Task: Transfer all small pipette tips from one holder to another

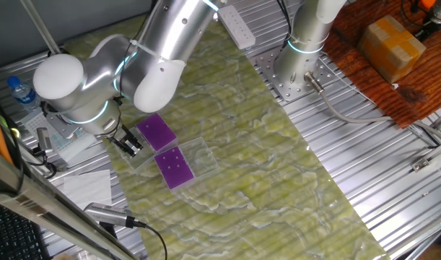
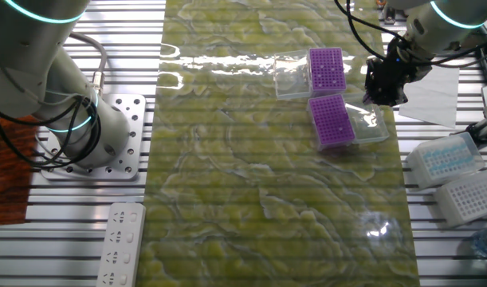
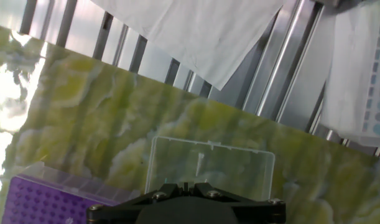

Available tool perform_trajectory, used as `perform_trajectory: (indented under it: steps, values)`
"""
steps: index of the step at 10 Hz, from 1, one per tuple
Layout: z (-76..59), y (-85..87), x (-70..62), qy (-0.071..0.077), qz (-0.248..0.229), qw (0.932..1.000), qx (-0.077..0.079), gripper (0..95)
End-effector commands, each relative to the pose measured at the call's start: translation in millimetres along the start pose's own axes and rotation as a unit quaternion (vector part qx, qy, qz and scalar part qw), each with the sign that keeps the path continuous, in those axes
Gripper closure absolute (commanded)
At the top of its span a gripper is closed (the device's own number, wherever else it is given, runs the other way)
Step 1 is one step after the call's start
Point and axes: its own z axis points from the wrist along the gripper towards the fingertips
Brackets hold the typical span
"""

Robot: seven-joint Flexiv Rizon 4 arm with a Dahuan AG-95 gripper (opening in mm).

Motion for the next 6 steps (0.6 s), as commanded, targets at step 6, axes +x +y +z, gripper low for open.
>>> perform_trajectory:
  steps: [6]
  values:
    - [-0.4,0.0,1.1,0.008,0.010,0.9999,-0.002,95.0]
